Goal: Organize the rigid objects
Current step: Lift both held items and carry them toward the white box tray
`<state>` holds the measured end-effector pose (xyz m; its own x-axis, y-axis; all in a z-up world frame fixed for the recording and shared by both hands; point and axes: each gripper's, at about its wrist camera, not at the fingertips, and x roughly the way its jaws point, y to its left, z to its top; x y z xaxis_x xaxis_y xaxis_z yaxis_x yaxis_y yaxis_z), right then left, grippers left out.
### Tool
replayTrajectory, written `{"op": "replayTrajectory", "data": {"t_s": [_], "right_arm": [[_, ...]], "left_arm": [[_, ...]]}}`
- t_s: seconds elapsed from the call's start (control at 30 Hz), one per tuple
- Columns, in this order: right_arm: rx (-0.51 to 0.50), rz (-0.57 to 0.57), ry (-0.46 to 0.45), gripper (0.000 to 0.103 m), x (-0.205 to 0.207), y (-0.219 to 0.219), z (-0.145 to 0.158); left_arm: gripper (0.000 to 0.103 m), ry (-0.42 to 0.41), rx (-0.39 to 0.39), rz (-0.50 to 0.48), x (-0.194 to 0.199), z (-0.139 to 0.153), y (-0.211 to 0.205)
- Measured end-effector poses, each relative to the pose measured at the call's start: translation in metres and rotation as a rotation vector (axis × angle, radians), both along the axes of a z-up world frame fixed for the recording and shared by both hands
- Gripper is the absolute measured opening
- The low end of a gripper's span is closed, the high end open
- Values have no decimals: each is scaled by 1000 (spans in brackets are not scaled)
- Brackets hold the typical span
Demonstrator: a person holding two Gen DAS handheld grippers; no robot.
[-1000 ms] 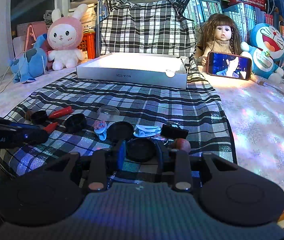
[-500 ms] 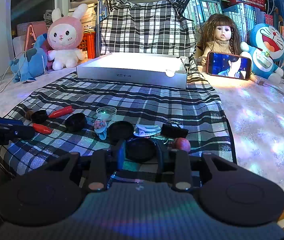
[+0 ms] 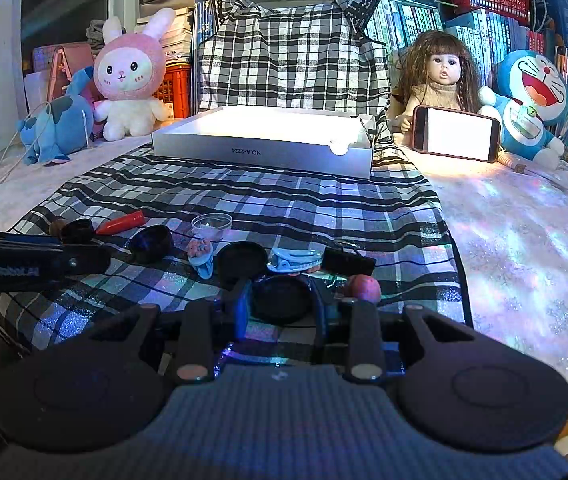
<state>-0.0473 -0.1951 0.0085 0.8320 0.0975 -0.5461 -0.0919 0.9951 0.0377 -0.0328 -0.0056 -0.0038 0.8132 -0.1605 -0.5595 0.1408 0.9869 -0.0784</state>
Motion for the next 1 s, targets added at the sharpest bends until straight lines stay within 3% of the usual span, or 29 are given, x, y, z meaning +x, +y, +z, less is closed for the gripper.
{"op": "replayTrajectory", "data": {"t_s": [0.07,0.1,0.47,0.7,1.0], "right_arm": [[1,-1,-2,37,0,0,0],[3,-3,-2,37,0,0,0],[17,-24,-68,37,0,-5,21],[42,-62,-97,37,21,-20,38],[89,-72,-50,37,64,-34,47]], "left_arm": [[53,-17,34,5,0,-3,-5],[41,-25,51,7,-1,-4,-8],[42,-64,41,-24,1,18,-8],[42,-79,11,-24,32,45,-1],[42,-61,-25,-42,83,68,0]]}}
